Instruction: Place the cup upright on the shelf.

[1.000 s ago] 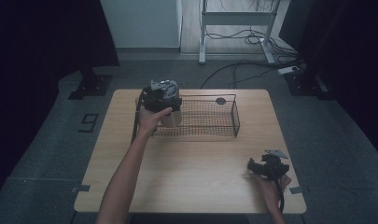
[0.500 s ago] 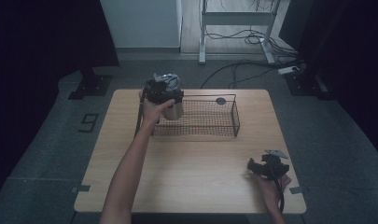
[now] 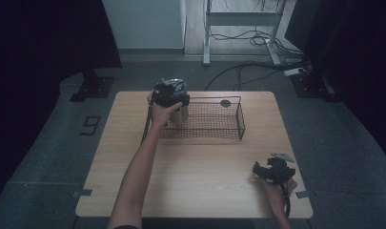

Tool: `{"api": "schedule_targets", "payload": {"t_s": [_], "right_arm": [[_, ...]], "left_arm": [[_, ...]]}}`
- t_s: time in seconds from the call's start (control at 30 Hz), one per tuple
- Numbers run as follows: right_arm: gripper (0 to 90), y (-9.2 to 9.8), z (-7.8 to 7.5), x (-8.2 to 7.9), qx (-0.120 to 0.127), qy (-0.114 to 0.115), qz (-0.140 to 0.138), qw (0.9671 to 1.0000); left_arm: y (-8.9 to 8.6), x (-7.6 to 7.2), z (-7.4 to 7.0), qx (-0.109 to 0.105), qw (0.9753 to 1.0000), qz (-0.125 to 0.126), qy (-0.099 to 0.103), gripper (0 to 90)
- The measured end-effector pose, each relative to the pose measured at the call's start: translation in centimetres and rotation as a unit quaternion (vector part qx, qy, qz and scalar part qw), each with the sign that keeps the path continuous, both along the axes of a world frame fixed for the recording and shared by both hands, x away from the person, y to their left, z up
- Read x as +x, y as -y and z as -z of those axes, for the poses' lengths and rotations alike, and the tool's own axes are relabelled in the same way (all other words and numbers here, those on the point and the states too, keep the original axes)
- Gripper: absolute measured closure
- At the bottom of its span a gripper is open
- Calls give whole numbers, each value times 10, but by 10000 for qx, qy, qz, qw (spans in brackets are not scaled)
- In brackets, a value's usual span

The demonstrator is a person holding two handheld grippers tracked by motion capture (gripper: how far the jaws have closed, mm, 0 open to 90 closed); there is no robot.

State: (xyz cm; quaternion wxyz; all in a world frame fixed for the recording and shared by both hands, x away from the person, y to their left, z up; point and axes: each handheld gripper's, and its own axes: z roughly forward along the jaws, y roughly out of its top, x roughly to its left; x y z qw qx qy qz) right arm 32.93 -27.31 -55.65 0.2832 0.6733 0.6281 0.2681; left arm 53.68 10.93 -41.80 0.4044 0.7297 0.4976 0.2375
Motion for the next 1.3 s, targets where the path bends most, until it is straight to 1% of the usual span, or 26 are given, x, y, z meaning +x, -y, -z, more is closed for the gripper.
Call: {"api": "schedule_targets", "payload": {"t_s": [0.03,0.17,0.2,0.33,0.4,0.57,0.67,0.7,0.73,0.97,1.1,1.23,1.3], "right_arm": [[11,0,0,0,0,0,0,10000],[12,0,0,0,3,8,3,10000],[12,0,0,0,3,8,3,10000],[11,0,0,0,2,1,1,10000],[11,0,0,0,2,1,3,10000],[11,0,0,0,1,1,8,10000],[11,0,0,0,3,2,12,10000],[11,0,0,0,3,2,12,10000],[11,0,0,0,5,0,17,10000],[11,0,0,0,6,0,18,10000],[11,0,0,0,6,0,19,10000],[12,0,0,0,2,2,16,10000],[12,0,0,0,4,1,18,10000]], "left_arm": [[0,0,0,0,10000,0,0,39],[2,4,15,58,9999,-38,-131,39],[2,4,15,58,9999,-38,-131,39],[1,5,28,119,9996,-99,-233,39],[0,5,34,90,9995,-107,-270,39],[-1,6,40,61,9996,-137,-259,39],[0,7,43,82,9995,-150,-260,38],[0,7,43,82,9995,-150,-260,38],[0,7,44,69,9996,-167,-218,38],[-1,6,46,10,9997,-158,-165,37],[-2,4,48,44,9999,-87,-143,32],[-1,-1,50,115,9999,-37,-25,30],[0,-3,50,142,9999,-15,-30,29]]}}
